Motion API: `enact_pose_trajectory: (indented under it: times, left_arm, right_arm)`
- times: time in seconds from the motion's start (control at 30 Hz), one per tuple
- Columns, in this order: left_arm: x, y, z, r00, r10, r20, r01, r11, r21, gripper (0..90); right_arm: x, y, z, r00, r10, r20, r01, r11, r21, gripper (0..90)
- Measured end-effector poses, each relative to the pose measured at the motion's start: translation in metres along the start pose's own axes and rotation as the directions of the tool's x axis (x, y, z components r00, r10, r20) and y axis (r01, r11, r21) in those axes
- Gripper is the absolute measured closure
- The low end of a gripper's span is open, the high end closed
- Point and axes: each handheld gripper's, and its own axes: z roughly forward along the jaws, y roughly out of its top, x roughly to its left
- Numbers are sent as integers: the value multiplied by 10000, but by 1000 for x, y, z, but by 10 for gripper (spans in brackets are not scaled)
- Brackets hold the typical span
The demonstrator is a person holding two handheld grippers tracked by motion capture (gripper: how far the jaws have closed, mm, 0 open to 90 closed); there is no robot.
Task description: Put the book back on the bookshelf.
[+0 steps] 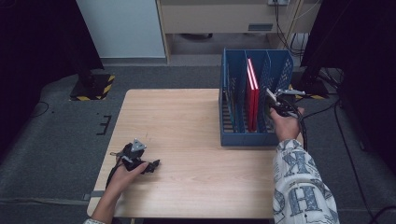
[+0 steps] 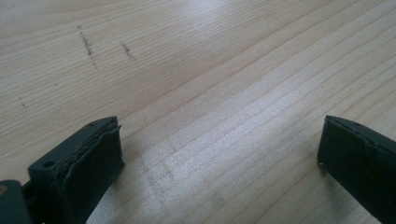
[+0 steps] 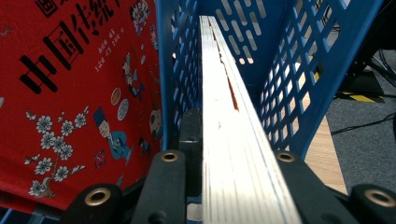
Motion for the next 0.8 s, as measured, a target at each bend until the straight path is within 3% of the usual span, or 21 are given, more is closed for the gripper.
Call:
enact_pose_trajectory:
  times: [0.8]
  left_arm:
    - [0, 0, 0, 10000, -9, -5, 9, 10000, -24, 0]
  right_arm:
    - [5, -12, -5, 10000, -82, 25, 81, 9994, 337, 749]
